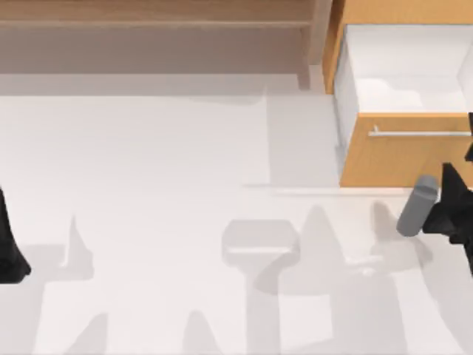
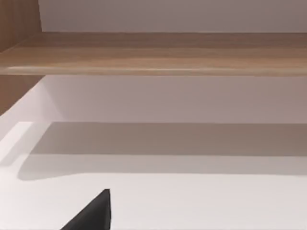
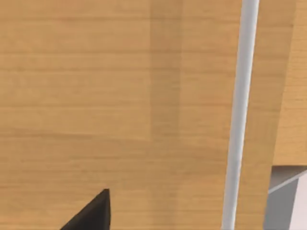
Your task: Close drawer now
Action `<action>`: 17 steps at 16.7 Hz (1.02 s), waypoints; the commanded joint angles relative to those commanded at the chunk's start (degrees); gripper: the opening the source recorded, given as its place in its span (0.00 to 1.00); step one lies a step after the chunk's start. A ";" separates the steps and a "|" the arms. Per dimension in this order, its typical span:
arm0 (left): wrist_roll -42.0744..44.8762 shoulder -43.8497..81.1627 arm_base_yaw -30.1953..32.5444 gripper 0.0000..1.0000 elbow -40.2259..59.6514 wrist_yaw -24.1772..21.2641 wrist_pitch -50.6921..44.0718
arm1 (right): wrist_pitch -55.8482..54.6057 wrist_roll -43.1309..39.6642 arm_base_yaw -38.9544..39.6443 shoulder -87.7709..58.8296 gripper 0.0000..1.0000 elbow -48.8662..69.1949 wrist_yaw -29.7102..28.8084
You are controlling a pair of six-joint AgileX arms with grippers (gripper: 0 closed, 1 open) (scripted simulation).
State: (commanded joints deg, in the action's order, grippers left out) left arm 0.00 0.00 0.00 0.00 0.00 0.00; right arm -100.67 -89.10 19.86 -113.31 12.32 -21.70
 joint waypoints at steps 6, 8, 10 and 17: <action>0.00 0.00 0.00 1.00 0.00 0.00 0.00 | 0.31 0.06 -0.27 -0.21 1.00 0.39 0.19; 0.00 0.00 0.00 1.00 0.00 0.00 0.00 | 1.66 0.01 -0.89 -0.42 1.00 2.08 0.88; 0.00 0.00 0.00 1.00 0.00 0.00 0.00 | 3.48 -0.02 -1.72 -0.78 1.00 4.30 1.72; 0.00 0.00 0.00 1.00 0.00 0.00 0.00 | 4.42 -0.02 -2.20 -0.94 0.85 5.39 2.18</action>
State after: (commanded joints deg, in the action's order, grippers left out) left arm 0.00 0.00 0.00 0.00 0.00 0.00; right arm -96.25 -89.12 17.66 -114.25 17.71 -19.51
